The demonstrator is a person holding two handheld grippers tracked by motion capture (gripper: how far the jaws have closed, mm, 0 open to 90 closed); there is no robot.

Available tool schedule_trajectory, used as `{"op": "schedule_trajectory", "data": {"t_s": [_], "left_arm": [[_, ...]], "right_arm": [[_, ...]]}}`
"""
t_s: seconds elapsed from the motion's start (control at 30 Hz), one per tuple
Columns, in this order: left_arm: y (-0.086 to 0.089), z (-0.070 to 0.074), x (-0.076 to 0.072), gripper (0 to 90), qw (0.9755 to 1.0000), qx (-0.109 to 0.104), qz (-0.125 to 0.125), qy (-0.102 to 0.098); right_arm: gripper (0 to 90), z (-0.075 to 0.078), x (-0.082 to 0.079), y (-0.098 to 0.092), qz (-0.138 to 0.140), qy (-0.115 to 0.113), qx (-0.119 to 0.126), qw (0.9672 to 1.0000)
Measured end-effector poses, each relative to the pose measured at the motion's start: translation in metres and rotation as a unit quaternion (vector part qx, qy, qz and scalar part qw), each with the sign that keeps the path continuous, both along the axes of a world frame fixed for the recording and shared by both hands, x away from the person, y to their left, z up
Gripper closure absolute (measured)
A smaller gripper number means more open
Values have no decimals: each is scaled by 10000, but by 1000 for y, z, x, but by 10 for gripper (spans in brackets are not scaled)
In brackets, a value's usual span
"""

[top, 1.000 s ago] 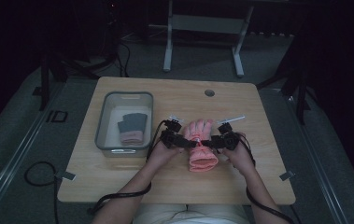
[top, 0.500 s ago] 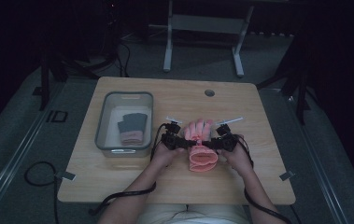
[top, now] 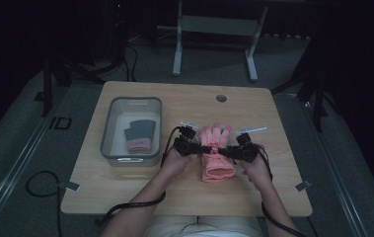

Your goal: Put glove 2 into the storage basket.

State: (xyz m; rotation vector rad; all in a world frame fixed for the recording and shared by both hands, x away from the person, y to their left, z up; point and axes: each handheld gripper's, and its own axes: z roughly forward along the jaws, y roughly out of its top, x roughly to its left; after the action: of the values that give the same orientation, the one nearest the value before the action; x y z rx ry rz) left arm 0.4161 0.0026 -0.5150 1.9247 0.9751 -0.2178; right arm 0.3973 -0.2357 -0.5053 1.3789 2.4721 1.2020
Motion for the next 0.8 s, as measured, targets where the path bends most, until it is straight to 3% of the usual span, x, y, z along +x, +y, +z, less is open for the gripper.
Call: {"op": "schedule_trajectory", "data": {"t_s": [0.23,0.4,0.8], "left_arm": [[7,34,1,763,9996,-42,136,-259],[18,51,1,763,9991,15,232,-347],[69,103,3,763,9954,173,663,-672]], "right_arm": [[662,34,0,5,-80,-372,106,9992],[663,47,3,14,-58,-435,165,9989],[663,94,22,66,217,-703,256,9970]]}}
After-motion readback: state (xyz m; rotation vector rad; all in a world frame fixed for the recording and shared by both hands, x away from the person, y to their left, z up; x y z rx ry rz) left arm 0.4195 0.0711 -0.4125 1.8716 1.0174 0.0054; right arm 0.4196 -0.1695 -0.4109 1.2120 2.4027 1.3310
